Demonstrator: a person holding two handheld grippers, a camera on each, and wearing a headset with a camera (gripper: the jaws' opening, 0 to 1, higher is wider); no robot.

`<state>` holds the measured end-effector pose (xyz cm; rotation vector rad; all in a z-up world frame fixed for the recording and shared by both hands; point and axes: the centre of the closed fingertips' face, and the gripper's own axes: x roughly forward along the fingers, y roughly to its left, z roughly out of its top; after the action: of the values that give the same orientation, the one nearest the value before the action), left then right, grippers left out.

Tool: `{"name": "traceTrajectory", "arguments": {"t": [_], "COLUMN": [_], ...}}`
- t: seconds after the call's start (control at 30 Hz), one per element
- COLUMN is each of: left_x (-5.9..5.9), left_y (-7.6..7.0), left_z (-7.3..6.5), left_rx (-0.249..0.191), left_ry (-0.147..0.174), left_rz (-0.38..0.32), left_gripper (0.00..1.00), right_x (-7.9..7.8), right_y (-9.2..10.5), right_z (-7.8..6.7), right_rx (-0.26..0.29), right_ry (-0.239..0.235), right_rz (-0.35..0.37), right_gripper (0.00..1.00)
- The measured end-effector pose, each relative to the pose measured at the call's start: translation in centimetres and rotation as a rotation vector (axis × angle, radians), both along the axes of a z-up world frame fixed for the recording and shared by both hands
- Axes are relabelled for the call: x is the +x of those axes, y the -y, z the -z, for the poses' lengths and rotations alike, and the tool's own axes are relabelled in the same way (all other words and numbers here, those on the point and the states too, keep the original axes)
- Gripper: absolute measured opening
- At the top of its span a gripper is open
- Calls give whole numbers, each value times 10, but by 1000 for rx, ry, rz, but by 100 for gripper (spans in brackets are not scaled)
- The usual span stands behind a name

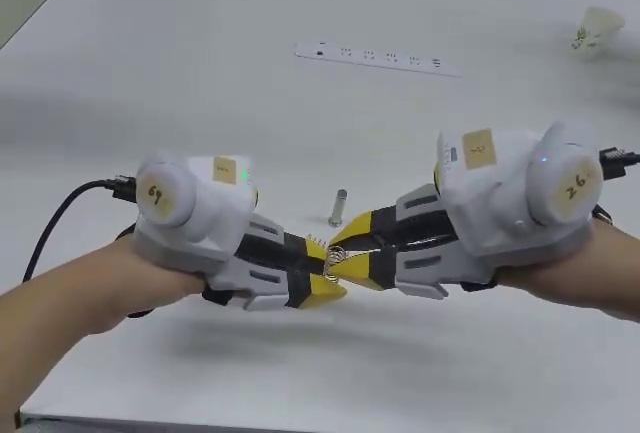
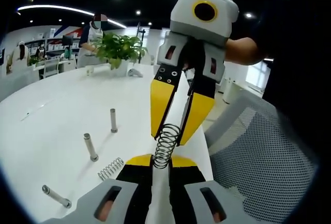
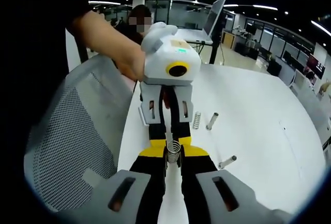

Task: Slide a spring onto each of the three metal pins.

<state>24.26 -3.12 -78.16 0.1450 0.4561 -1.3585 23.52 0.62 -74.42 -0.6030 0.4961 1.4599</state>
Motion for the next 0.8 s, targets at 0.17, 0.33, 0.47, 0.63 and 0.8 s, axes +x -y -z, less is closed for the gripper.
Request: {"name": "traceTrajectory", "arguments": {"t": [0.17,0.33,0.47,0.63,0.8], "left_x": [3,6,10,12,10], "left_y": [-1,-2,-5,-9,-14], "left_z": [-2,-6,-7,-6,-8], "left_rx": [-2,-22,-23,-16,-16], "left_ry": [-5,-11,-8,-8,-13], "left_rz": [-15,-32,-50,-60,-69], "left_gripper": [3,5,11,14,22], "right_x": [2,4,5,7,9], "right_y": [0,0,0,1,2], "right_z": [-2,0,-1,-1,0], "right_rx": [5,-8,1,2,3], "right_ry": [5,13,15,19,21], "right_rz": [8,9,14,24,38], "right_gripper": [7,8,8,8,8]}}
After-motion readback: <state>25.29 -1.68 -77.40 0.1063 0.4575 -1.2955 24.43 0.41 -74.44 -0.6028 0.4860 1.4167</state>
